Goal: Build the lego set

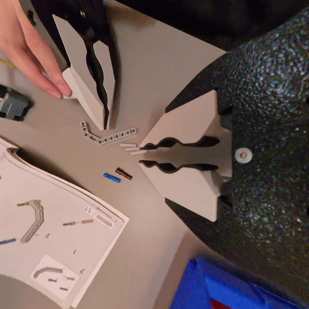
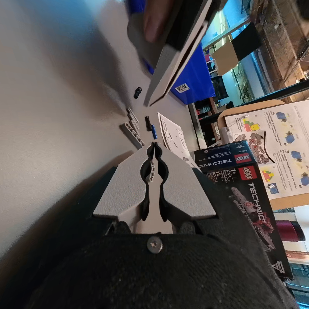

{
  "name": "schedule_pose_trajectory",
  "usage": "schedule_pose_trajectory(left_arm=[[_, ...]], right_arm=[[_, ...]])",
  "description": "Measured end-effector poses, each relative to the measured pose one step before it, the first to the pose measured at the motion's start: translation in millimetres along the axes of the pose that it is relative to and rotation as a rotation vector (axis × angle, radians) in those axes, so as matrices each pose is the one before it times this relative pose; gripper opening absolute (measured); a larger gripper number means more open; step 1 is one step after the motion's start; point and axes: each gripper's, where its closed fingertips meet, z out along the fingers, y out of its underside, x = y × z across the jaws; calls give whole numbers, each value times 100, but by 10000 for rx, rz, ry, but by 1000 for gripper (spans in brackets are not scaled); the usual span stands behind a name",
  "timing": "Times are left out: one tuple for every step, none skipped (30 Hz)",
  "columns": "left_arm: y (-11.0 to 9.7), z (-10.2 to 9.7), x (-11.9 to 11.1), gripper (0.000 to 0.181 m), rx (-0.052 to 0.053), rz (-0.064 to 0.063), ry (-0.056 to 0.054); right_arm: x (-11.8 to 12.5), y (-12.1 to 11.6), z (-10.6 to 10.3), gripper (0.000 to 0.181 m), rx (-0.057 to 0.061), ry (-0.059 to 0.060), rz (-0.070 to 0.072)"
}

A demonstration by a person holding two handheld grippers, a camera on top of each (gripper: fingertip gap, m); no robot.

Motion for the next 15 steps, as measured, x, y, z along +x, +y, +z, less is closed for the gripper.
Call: schedule_pose_trajectory(left_arm=[[152, -622, -271, 11, 296, -179, -237], [299, -421, -172, 11, 244, -168, -132], [537, -164, 43, 11, 92, -172, 3], [813, 23, 74, 10, -129, -179, 26], [841, 199, -17, 10, -239, -102, -86], [609, 306, 6, 9, -200, 51, -160], [275, 363, 131, 7, -136, 191, -128], [1, 207, 50, 7, -47, 279, -149], [-243, -55, -308, 6, 95, 305, -315], [-473, -224, -777, 5, 231, 271, -468], [-676, -346, -1082, 5, 347, 233, -484], [-869, -350, -1353, 5, 511, 132, -488], [-989, -282, -1729, 5, 638, -129, -560], [-1018, -187, -2010, 7, 662, -418, -628], [-1168, -146, -1949, 9, 786, -511, -595]], right_arm=[[-67, 61, -14, 0, -56, -31, 14], [53, 32, -45, 0, -26, 23, 56], [3, 110, -41, 0, -54, -20, 71], [50, 131, -25, 0, -74, 19, 39], [40, 38, -41, 0, -11, 28, 18], [-49, -17, -23, 0, -1, -11, 4], [-60, 34, 6, 0, -62, 3, -17], [-60, 38, 5, 0, -72, 18, -26], [-60, -38, -23, 0, -15, 4, -15], [-53, -39, -25, 0, 7, -2, -22], [-4, 43, -6, 0, -36, 27, -24], [2, 75, -11, 0, -36, 24, -13], [-33, -27, -11, 0, 19, -8, -17], [-101, -55, -16, 0, 42, -40, -43], [-93, 9, 20, 0, -14, -16, -65]])
